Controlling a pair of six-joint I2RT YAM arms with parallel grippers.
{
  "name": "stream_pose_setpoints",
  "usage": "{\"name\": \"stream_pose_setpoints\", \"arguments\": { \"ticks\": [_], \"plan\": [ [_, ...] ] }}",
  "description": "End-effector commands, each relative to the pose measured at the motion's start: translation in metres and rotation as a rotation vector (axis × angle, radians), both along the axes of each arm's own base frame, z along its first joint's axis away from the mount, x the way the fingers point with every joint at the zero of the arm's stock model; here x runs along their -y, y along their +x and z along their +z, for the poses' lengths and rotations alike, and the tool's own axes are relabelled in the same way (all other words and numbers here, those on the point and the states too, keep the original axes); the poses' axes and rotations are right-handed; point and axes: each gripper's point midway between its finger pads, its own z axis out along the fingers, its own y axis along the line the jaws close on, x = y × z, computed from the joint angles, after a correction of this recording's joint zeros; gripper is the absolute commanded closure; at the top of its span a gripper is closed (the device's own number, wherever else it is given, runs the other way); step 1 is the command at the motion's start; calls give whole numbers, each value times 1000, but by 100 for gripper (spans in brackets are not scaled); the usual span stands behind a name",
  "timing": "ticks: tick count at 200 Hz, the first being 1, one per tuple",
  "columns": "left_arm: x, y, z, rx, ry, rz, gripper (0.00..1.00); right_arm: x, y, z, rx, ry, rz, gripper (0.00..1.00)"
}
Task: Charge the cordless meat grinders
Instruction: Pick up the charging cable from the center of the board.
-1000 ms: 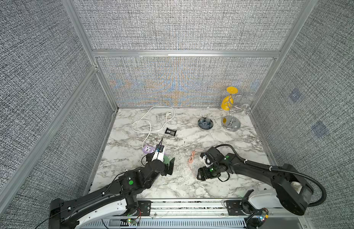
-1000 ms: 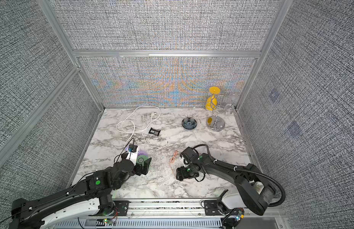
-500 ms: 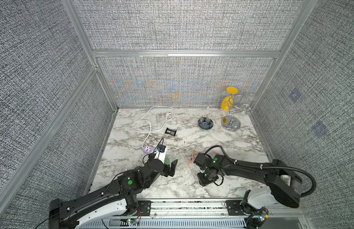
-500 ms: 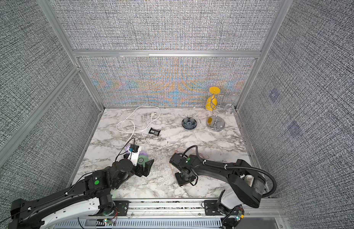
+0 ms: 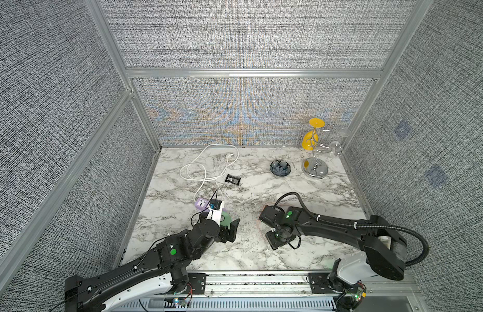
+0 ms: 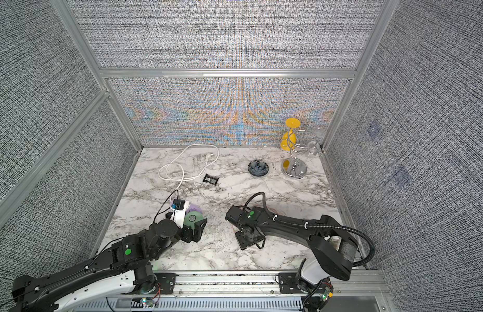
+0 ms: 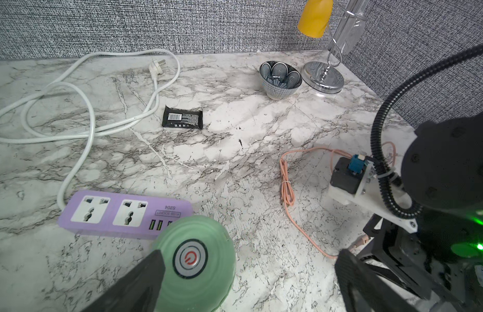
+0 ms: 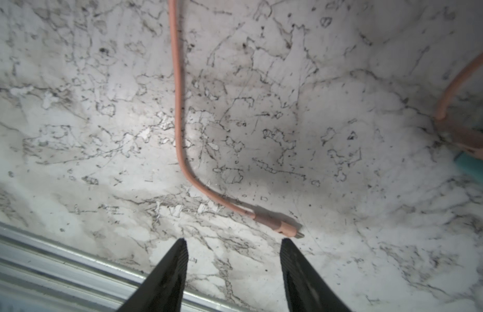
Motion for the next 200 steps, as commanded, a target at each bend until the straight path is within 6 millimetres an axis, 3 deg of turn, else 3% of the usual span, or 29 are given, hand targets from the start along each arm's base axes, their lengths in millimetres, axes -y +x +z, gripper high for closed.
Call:
{"name": "stream_pose_setpoints", "arguments": {
  "ticks": [1,35,75,131,200],
  "plan": [
    [4,1,0,-7,-9,1,1,-4,-1,-10,-40,29,33,41],
    [7,2,-1,-13,-14,-4,1,-7,1,-21,-76,67,33,41],
    [7,2,-2,-14,-6,0,1,-6,-12,-28,-124,93,36,41],
    [10,3,-3,-19,-8,-3,1,9,-33,-32,-148,64,31,56],
    [6,2,-8,-30,-21,15,1,21,-36,-37,-107,-98,67,71]
  ]
}}
